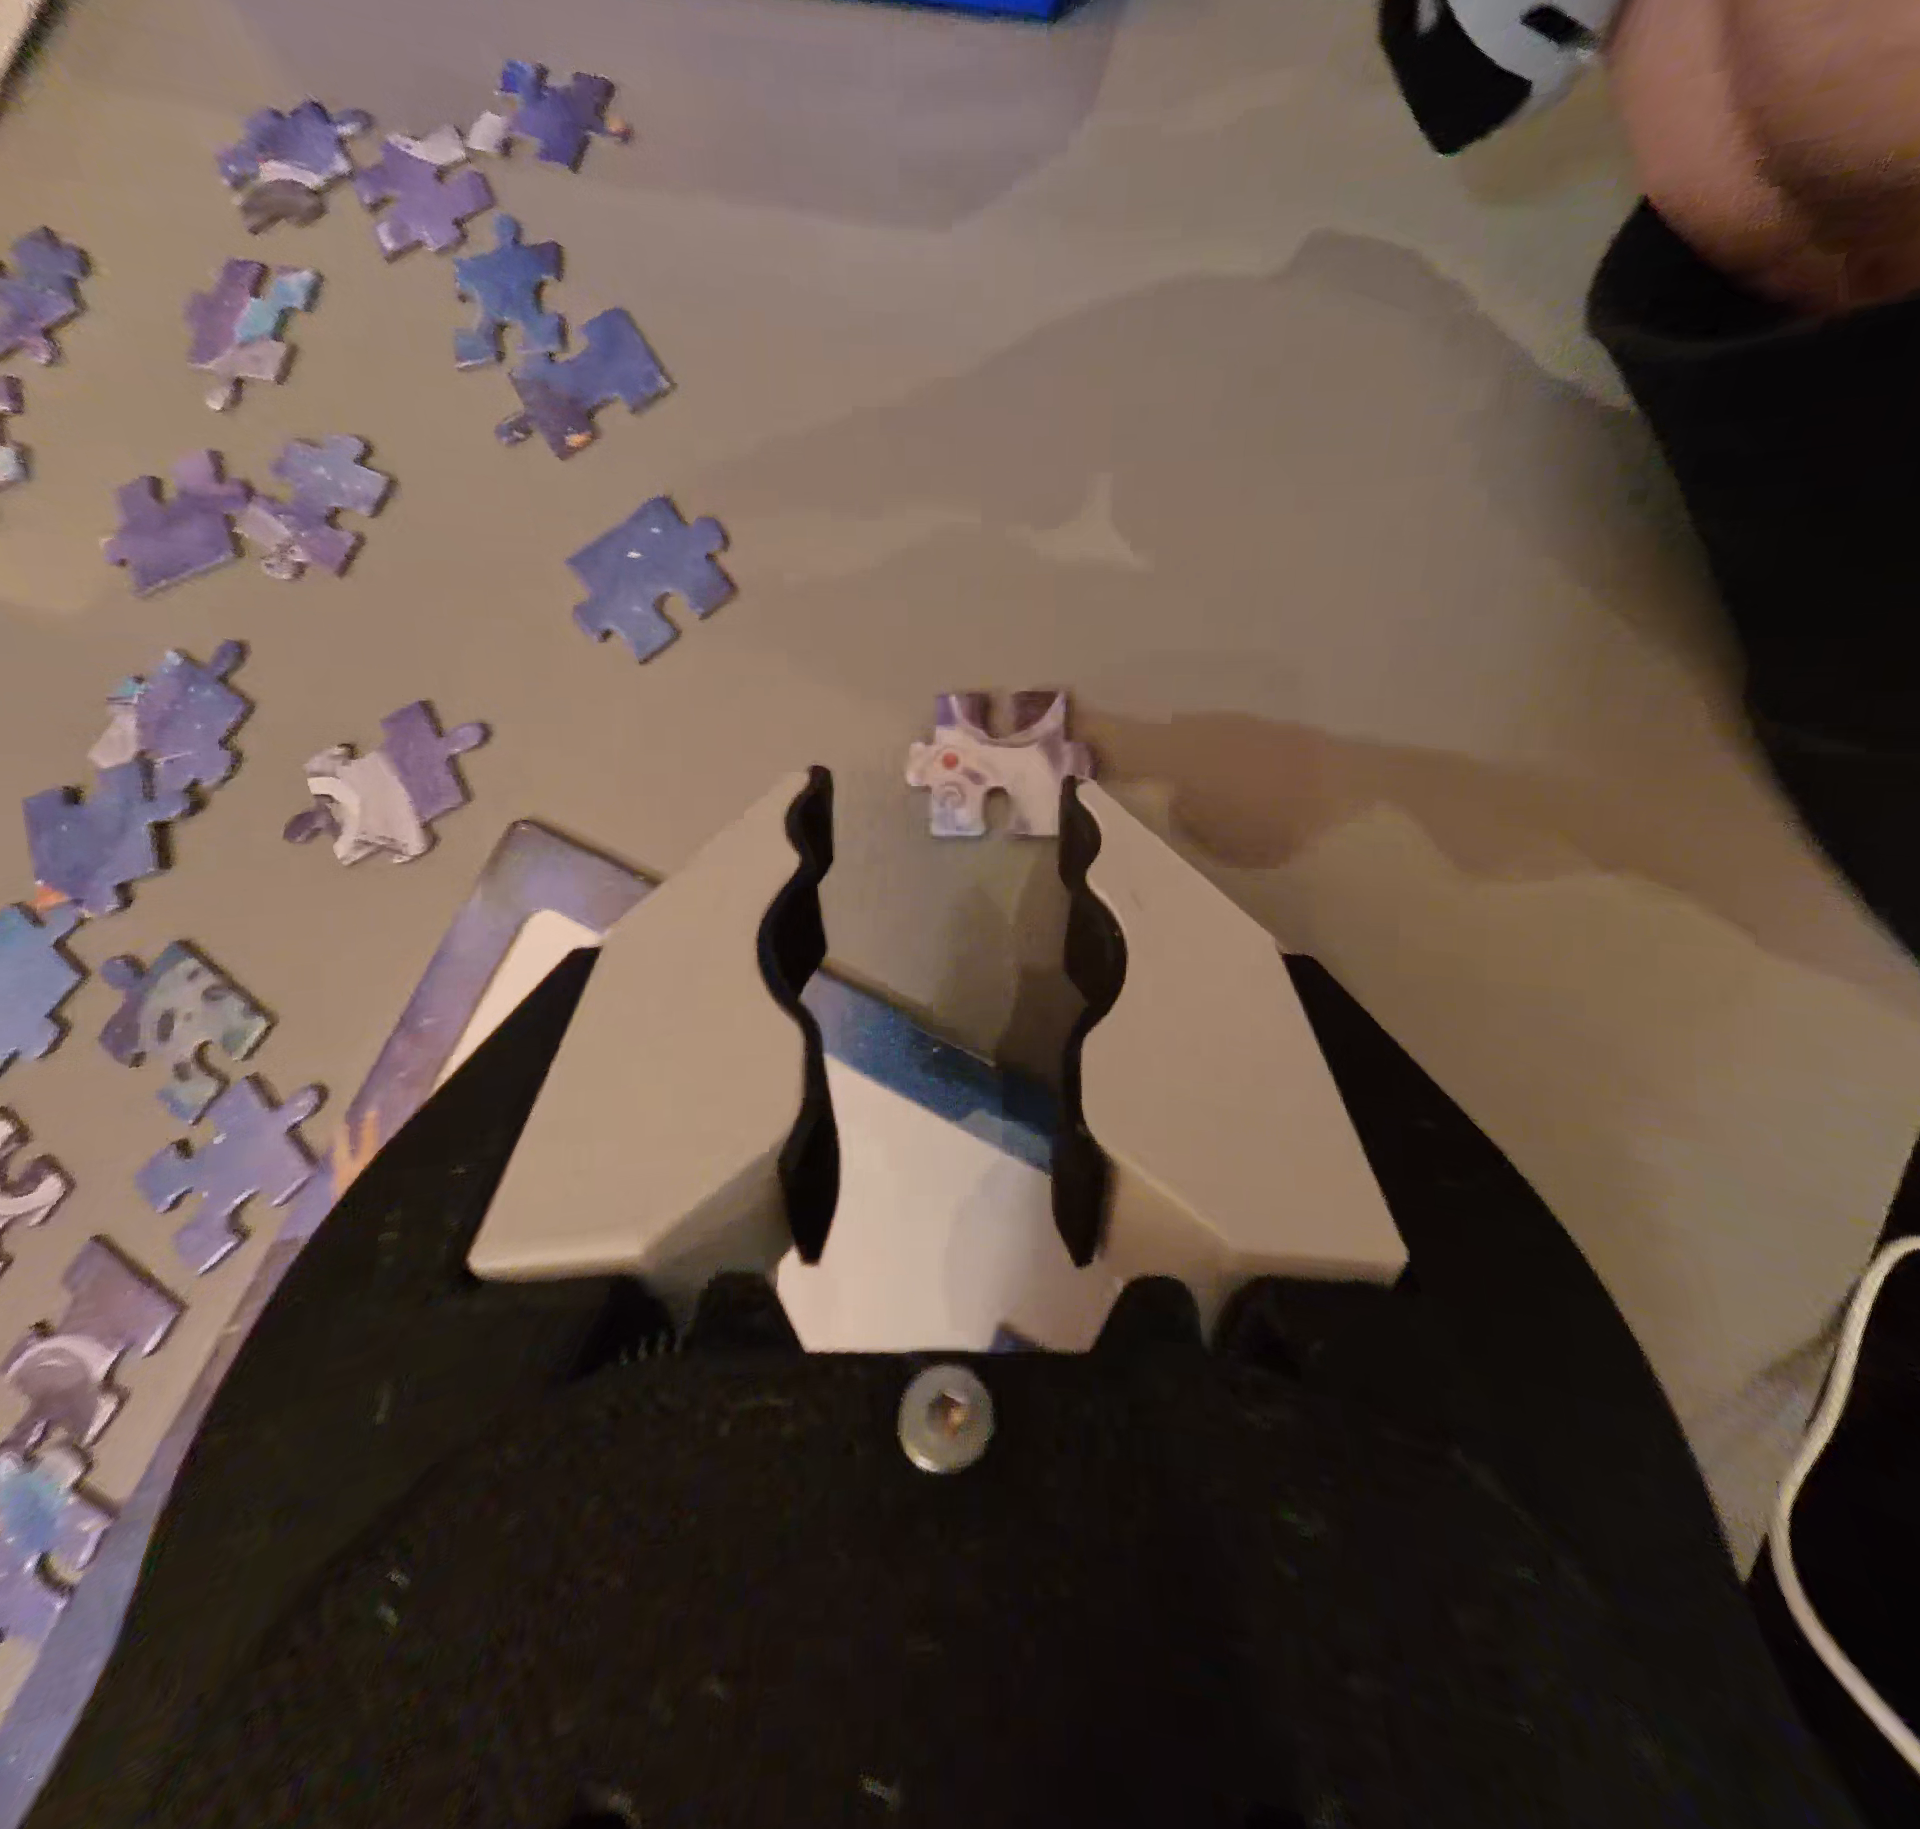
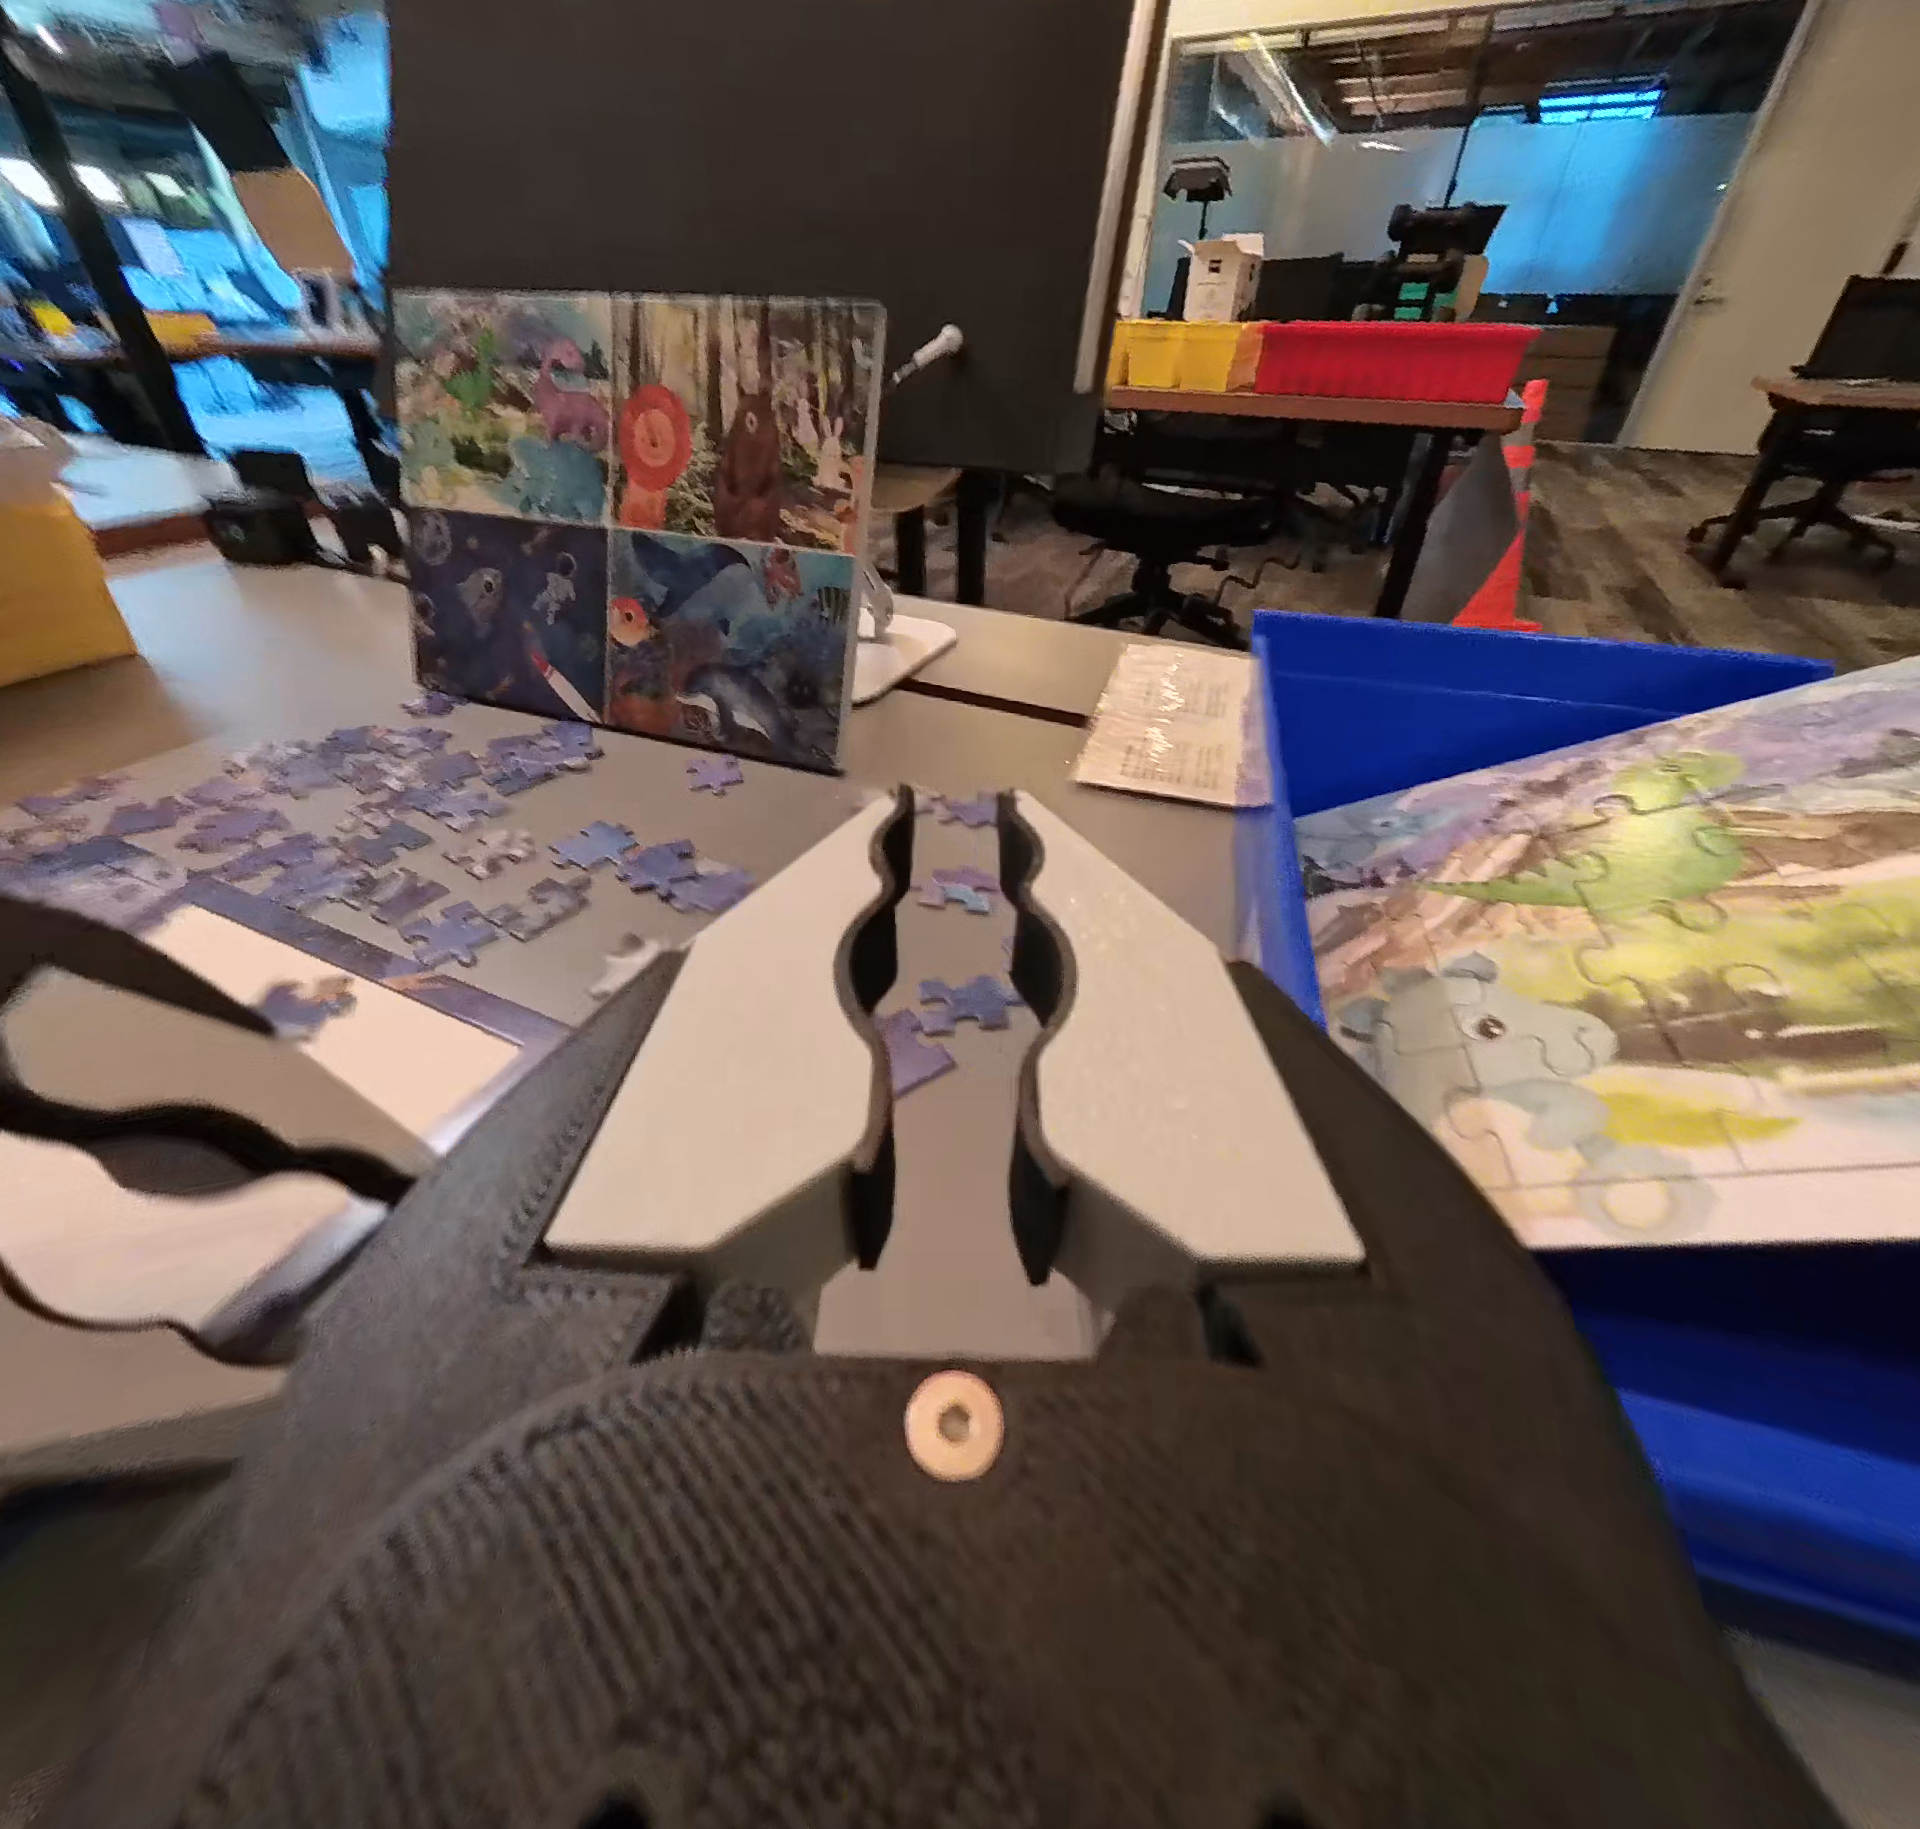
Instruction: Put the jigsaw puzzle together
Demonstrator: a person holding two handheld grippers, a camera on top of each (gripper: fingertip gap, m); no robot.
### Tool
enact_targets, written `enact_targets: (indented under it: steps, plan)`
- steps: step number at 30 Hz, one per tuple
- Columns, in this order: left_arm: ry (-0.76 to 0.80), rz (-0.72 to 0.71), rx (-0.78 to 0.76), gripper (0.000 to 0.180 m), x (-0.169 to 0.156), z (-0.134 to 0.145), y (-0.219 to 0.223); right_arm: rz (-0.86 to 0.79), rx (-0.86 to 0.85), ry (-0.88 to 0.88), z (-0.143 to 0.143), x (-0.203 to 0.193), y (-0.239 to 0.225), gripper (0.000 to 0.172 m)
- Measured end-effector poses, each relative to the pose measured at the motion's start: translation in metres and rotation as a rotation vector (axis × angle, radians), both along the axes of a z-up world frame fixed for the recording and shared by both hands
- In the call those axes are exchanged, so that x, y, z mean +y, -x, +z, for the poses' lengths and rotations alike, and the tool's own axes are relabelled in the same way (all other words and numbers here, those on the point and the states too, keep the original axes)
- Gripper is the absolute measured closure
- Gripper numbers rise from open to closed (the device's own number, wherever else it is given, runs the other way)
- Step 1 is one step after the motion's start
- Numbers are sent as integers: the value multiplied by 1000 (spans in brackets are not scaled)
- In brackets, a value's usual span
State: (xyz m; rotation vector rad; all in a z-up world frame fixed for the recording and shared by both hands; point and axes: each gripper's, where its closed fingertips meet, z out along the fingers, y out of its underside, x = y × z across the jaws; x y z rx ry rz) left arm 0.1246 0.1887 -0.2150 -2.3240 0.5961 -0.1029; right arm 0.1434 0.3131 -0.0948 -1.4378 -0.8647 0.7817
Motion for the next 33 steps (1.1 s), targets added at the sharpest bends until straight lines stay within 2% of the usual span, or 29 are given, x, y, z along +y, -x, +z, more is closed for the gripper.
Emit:
enact_targets:
  steps: [4,10,15,18,20,21,23,25,30,33]
  plan:
    - [-37,63,-48,131,-4,22,42,-16,-96,-29,-12,0,5,157]
    - [-133,205,-116,130,-12,57,166,-10,-122,-48,-17,-4,10,160]
    - [-214,304,-60,146,-32,75,265,-71,-218,-85,-34,4,10,164]
    - [-247,403,-25,153,-44,79,316,-127,-247,-197,-31,7,11,172]
    - [-275,425,-83,175,-52,79,330,-153,-245,-264,-28,6,12,172]
    - [-284,391,-130,180,-57,79,327,-156,-253,-271,-29,5,14,172]
    - [-291,401,-145,180,-66,75,335,-166,-280,-268,-35,6,18,172]
    - [-308,445,-95,180,-73,70,353,-187,-288,-241,-40,7,22,172]
    - [-229,509,41,180,-88,50,380,-144,-51,-84,-27,-16,51,172]
    - [-237,597,127,180,-98,52,404,-99,-138,-94,-40,-24,73,172]
